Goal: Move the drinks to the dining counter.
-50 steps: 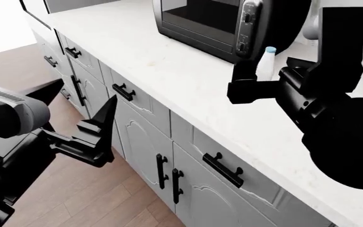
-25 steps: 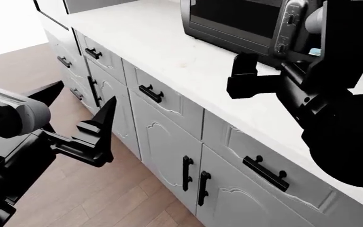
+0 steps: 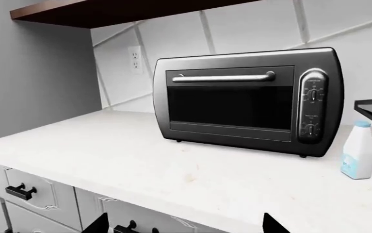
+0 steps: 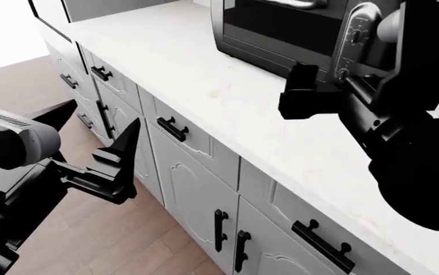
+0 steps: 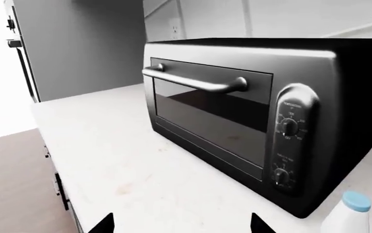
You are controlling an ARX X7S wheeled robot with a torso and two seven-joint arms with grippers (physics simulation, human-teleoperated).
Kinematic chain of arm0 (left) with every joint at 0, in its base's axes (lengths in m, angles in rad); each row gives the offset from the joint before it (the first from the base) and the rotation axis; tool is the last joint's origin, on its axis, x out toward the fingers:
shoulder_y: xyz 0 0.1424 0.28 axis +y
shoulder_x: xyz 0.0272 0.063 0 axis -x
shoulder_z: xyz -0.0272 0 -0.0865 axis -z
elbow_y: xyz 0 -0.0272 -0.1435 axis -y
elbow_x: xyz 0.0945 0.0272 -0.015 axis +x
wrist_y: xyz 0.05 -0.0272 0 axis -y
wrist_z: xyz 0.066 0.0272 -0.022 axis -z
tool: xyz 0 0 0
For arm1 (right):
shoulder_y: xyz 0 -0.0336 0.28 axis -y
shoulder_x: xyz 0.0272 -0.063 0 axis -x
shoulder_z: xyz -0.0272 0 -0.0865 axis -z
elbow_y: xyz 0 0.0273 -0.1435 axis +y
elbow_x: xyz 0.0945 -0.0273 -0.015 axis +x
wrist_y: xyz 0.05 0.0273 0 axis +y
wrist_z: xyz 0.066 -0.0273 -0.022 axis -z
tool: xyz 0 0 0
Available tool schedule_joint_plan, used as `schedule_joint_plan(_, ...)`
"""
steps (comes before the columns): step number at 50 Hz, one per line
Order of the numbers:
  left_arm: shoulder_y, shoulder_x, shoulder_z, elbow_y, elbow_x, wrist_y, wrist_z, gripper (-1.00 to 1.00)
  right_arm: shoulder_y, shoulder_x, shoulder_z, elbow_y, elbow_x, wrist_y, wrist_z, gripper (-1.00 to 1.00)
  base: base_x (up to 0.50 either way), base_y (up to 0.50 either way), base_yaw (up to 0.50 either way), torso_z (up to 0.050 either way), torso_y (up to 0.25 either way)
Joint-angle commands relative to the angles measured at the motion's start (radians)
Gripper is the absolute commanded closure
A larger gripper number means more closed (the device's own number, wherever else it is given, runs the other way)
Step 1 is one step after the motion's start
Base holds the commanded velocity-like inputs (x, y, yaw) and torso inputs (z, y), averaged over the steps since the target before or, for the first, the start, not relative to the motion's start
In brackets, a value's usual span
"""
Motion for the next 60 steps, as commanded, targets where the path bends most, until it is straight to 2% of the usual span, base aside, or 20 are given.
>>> schedule_joint_plan(1,-0.002,-0.003,0.001,0.001,-0.004,0.001,-0.003,-1.0,-0.005,0.013,0.002,-0.008,0.031,-0.005,0.051,-1.0,0.0,0.0,0.0,0.0,0.0)
schedule_joint_plan(8,-0.016,0.006,0.013,-0.006,0.0,-0.003,0.0,-1.0,-0.003,0.047,0.001,0.025,0.066,-0.023,0.228,-1.0,0.0,0.0,0.0,0.0,0.0)
schedule_joint_plan(13,-0.025,0.004,0.017,-0.009,-0.004,-0.005,-0.001,-1.0,-0.008,0.057,0.007,0.05,0.046,-0.039,0.251,-1.0,0.0,0.0,0.0,0.0,0.0)
schedule_joint_plan(24,-0.004,-0.002,0.008,-0.005,0.002,0.002,0.002,-1.0,-0.019,0.056,0.019,0.063,0.003,-0.072,0.258,-1.0,0.0,0.0,0.0,0.0,0.0)
schedule_joint_plan(37,-0.015,0.003,0.019,-0.005,0.003,-0.001,-0.002,-1.0,0.0,0.058,-0.019,0.116,0.007,-0.025,0.269,-1.0,0.0,0.0,0.0,0.0,0.0)
schedule_joint_plan(60,-0.014,0.008,0.026,-0.016,0.018,0.002,0.011,-1.0,0.058,0.027,-0.081,0.31,-0.063,0.04,0.175,-1.0,0.0,0.0,0.0,0.0,0.0)
